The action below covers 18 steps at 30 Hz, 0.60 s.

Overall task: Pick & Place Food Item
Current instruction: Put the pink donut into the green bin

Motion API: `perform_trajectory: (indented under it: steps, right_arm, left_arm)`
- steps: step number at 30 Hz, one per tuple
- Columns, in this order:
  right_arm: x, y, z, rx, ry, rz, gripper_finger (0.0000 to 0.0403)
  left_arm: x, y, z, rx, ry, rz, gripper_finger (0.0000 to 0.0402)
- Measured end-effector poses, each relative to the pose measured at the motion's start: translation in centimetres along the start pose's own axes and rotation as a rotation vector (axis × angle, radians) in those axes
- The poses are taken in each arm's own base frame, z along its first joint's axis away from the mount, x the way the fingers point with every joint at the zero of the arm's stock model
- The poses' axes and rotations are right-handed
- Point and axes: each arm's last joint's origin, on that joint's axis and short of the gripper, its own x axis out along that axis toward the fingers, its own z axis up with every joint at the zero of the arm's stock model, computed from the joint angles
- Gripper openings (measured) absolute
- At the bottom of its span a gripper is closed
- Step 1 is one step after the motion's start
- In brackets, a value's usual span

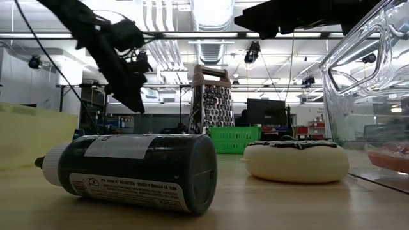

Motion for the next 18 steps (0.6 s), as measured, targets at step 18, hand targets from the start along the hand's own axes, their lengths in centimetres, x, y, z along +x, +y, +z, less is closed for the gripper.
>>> perform_trajectory:
  steps: [18]
  right_arm:
    - [0.0,0.0,0.0,-0.003,0.005,0.003,0.0231]
  left_arm:
    - [3.0,5.2,1.6,-0.082,0.23,-0.065,0.0223]
